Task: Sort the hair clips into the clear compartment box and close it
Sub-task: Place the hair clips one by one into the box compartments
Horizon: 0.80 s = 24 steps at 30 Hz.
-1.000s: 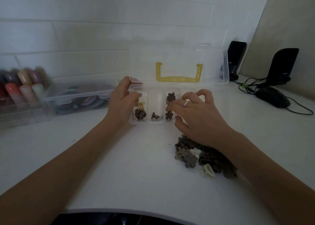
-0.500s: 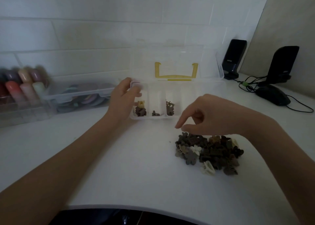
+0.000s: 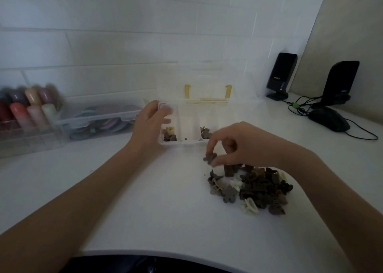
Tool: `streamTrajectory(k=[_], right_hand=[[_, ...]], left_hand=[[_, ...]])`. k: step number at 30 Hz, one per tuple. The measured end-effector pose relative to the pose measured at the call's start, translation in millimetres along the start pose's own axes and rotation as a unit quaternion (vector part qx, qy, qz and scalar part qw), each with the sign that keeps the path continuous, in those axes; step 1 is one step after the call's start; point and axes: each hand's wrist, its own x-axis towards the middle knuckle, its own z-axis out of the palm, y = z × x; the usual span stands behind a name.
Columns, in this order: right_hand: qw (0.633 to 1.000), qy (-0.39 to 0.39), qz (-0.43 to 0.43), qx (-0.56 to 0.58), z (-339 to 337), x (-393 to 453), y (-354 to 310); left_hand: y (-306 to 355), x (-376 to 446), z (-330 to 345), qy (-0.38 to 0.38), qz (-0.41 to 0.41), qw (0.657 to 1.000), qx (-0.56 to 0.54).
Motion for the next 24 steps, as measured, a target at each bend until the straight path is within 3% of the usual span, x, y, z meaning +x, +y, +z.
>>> streamTrajectory(k=[4,10,12,17,20,24], right_hand=[[0.98,0.159,-0.063,0.104,-2.3,0.7,1.6],[0.947,0.233,-0.042,0.217,8.2,6.2,3.9],[0.938,0.295,-0.033,0.179,11.9,7.6,6.2],[0.896,0.432,-0.024,-0.105,24.4,8.6,9.7],[0.886,0.436,-0.07,-0.14,29.7,12.0,13.2],[0.894,0.401,-0.042,-0.194,30.2,13.5,17.3]], left_hand=[[-0.7,-2.2,-0.6,0.004,0.017,1.0,0.014],[1.0,-8.0,-2.1,0.008,0.064,0.998,0.018],[2.8,-10.1,-2.2,0.008,0.072,0.997,0.015],[1.9,-13.4,-2.5,0.013,0.073,0.997,0.011],[2.0,-16.0,-0.3,0.001,0.077,0.997,0.007],[3.7,-23.0,4.1,-0.023,0.1,0.995,0.008]])
